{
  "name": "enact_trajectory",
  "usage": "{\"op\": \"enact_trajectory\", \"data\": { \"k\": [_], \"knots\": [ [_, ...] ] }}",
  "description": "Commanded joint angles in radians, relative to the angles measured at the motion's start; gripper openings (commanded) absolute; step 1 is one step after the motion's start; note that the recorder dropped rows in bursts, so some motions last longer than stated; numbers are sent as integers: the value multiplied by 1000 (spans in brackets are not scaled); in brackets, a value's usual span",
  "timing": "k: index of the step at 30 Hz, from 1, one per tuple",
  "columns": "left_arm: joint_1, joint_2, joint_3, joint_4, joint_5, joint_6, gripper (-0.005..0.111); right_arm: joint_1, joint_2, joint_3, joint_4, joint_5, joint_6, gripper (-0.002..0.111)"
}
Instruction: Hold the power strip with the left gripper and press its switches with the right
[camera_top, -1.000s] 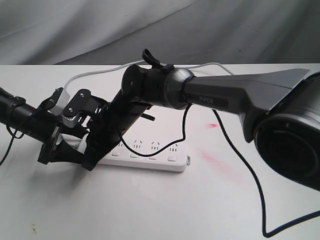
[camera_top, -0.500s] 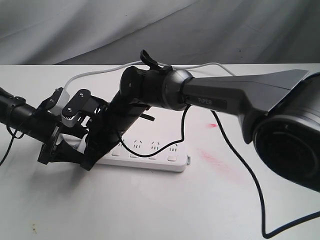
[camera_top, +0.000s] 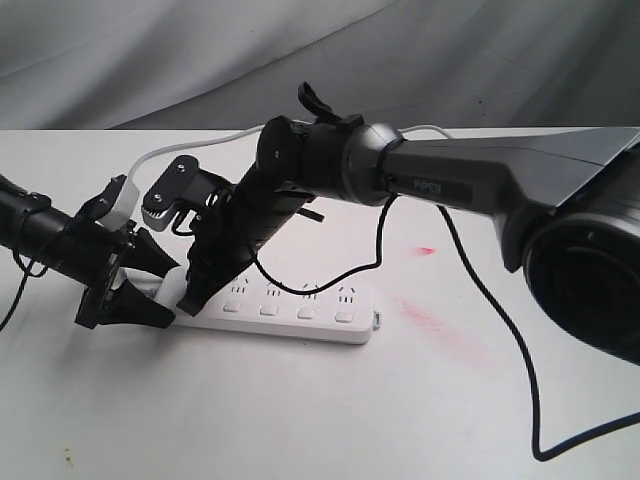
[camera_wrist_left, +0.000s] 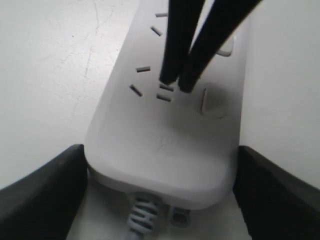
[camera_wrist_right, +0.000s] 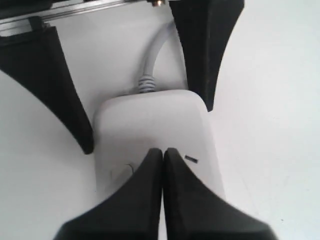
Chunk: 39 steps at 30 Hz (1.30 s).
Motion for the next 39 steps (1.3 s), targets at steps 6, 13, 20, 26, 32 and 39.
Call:
{"op": "enact_trajectory", "data": {
  "k": [6, 13, 20, 26, 32, 39],
  "knots": [
    [-6, 29, 21, 105, -43, -22, 63, 3, -8, -2, 33, 59, -8, 0],
    [-6, 29, 21, 105, -43, -22, 63, 8, 4, -2, 27, 79, -7, 0],
    [-6, 29, 21, 105, -43, -22, 63, 11, 18, -2, 30, 77, -5, 0],
    [-6, 29, 21, 105, -43, -22, 63, 11, 32, -2, 30, 81, -2, 0],
    [-6, 29, 21, 105, -43, -22, 63, 16, 62, -2, 27, 83, 2, 0],
    [-6, 29, 21, 105, -43, -22, 63, 16, 64, -2, -41, 112, 31, 0]
  ]
}}
